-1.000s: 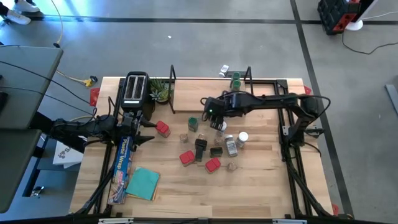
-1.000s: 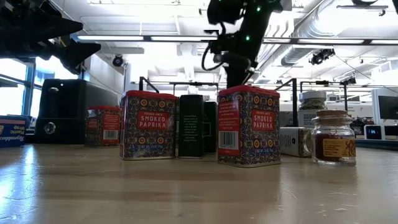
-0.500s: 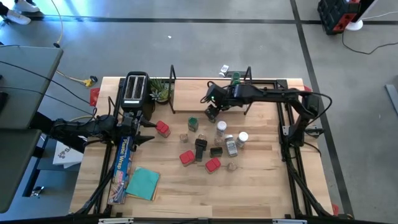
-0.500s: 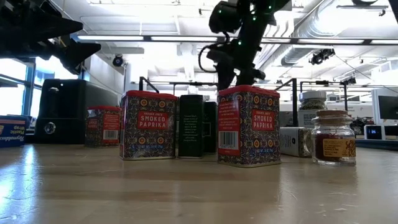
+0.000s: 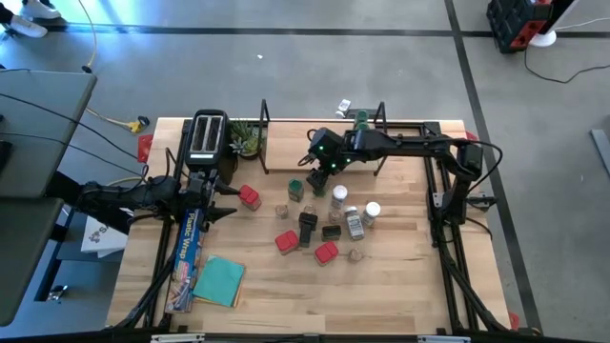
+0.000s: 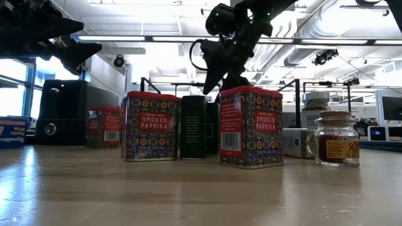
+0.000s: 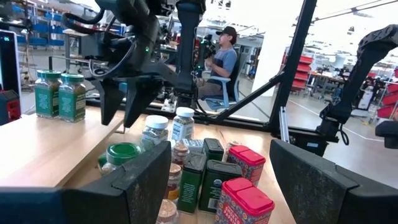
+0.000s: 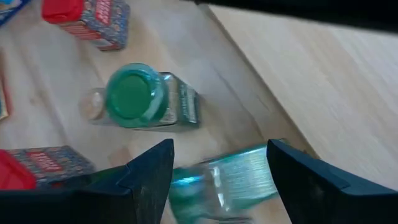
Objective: Shelf spices
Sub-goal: Put the top green seasoning bottle on the shelf aligned with the other green seasoning bottles, then put the left green seasoning bottle on the shelf aligned with the other green seasoning bottles
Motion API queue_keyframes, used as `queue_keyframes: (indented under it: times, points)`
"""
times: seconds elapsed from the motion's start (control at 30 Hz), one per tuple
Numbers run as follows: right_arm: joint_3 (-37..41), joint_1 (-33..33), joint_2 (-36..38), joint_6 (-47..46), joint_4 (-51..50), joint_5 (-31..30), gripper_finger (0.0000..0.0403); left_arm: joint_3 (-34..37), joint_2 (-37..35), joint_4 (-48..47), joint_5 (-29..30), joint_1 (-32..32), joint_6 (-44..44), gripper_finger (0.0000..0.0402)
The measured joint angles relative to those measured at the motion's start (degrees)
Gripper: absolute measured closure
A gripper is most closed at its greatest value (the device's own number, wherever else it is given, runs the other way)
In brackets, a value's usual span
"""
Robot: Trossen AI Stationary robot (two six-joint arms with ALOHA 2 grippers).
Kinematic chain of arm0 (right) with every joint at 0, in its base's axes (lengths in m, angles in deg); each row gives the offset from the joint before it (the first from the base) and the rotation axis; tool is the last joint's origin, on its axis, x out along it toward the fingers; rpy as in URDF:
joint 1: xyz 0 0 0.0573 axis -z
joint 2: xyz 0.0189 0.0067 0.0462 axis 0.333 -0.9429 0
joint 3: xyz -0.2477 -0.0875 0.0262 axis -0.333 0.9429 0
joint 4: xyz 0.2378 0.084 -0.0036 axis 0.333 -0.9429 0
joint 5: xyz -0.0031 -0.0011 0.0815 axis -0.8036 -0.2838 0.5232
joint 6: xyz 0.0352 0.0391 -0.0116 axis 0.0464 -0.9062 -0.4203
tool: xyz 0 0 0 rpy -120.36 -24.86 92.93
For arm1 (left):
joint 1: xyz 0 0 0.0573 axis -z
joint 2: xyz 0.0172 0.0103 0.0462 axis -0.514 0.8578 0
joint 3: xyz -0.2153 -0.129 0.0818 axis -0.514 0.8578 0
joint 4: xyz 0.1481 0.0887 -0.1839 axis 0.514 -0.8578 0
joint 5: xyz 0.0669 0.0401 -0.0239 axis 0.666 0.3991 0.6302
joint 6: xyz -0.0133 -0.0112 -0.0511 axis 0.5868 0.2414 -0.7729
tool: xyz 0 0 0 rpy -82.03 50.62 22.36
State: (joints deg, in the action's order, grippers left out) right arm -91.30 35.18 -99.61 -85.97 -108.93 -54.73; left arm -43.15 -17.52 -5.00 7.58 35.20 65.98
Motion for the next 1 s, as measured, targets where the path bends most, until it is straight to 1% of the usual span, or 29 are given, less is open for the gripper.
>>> queue_keyframes:
  times: [0.17, 0.33, 0.47, 0.53, 0.63, 0.7, 0.8, 1.0]
  points:
    - [0.0, -0.3, 1.2, 3.6, -0.2, -3.3, 0.0151, 0.0, 0.0, -0.1, 0.0, 0.0, 0.0, 0.0133]
    - [0.0, -4.6, 2.5, 13.4, 0.0, -3.6, 0.0151, 0.0, 0.0, -0.1, 0.0, 0.0, 0.0, 0.0133]
    - [0.0, -9.5, 2.0, 18.4, 3.8, -5.0, 0.0151, 0.0, 0.0, -0.1, 0.0, 0.0, 0.0, 0.0133]
    - [0.0, -11.0, 1.5, 23.0, 6.6, -5.2, 0.0151, 0.0, 0.0, 0.0, 0.0, 0.0, 0.0, 0.0133]
    - [0.0, -11.4, 0.9, 28.5, 10.3, -8.4, 0.0151, 0.0, 0.0, 0.5, 0.0, 0.0, 0.0, 0.0133]
    - [0.0, -10.2, 0.9, 31.2, 11.4, -9.0, 0.0151, 0.0, 0.2, 1.7, 0.0, 0.0, 0.0, 0.0133]
    - [0.0, -7.4, 0.8, 32.6, 11.8, -5.5, 0.0151, 0.0, 0.4, 2.8, 0.0, 0.0, 0.0, 0.0133]
    - [0.0, -1.9, -1.6, 26.5, 11.5, 2.4, 0.0151, 0.0, 0.5, 3.0, 0.0, 0.0, 0.0, 0.0133]
